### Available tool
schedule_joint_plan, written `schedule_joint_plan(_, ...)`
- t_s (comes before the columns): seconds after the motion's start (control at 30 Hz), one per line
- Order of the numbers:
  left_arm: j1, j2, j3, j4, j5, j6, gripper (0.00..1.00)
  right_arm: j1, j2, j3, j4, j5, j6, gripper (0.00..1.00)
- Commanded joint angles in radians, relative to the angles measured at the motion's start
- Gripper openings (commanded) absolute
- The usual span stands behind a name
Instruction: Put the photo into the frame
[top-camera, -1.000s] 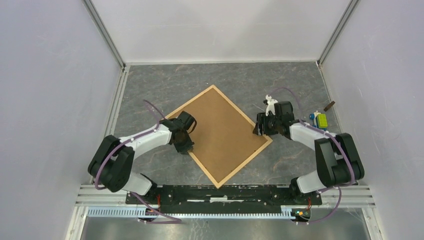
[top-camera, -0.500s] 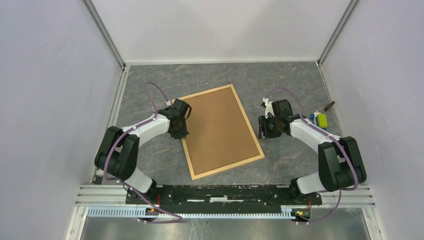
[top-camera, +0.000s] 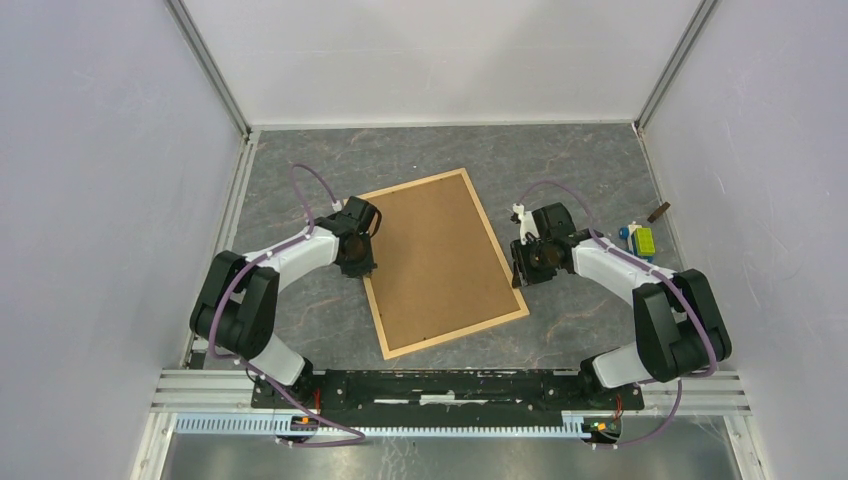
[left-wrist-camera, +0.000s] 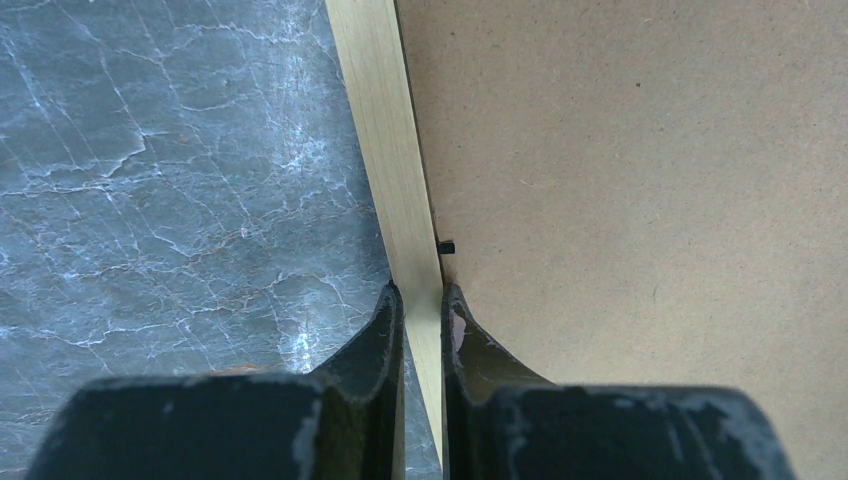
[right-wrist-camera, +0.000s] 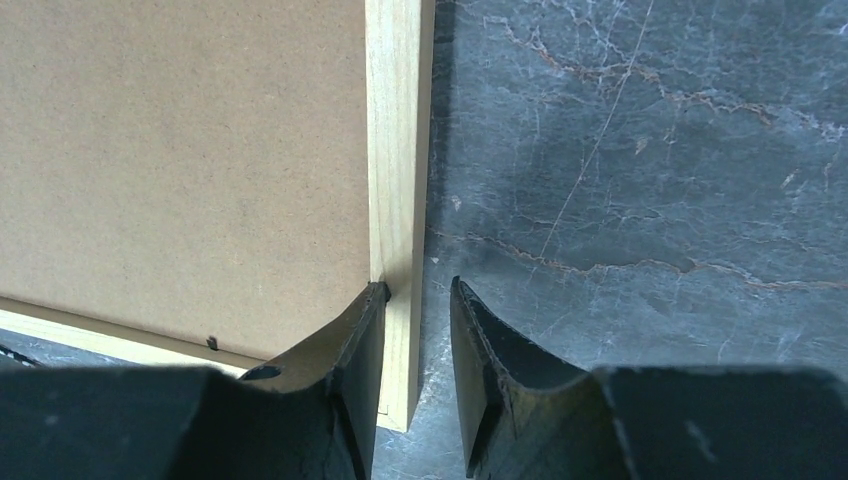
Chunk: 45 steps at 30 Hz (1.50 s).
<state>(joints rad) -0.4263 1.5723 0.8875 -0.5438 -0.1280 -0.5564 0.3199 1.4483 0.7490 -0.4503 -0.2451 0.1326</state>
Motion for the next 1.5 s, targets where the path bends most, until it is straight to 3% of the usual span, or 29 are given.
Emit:
schedule_joint_plan(0.0,0.005,0.041,0.0,0.007,-0.018,0.064,0.02,0.009,0.011,0.014,-0.01,0.033,-0.014,0.35)
schedule_joint_plan(0.57,0.005,0.032,-0.01,0.007,-0.009,0.051,0.02,0.053,0.07,-0.028,0.01,0.089,0.035,0.31)
schedule_joint_plan(1.1,0.005,0.013,-0.045,0.019,0.012,0.016,0.02,0.123,0.18,-0.139,0.112,0.288,0.115,0.32)
schedule_joint_plan(1.23,0.005,0.013,-0.047,0.021,0.016,0.018,0.02,0.117,0.103,-0.066,0.119,0.121,0.093,0.4)
schedule_joint_plan(1.37,0.005,0.012,-0.044,0.021,0.024,0.025,0.02,0.069,0.033,0.103,0.077,0.112,0.079,0.49)
schedule_joint_plan(1.47,0.004,0.011,-0.044,0.021,0.031,0.031,0.02,0.036,0.099,0.207,0.038,0.092,0.052,0.49)
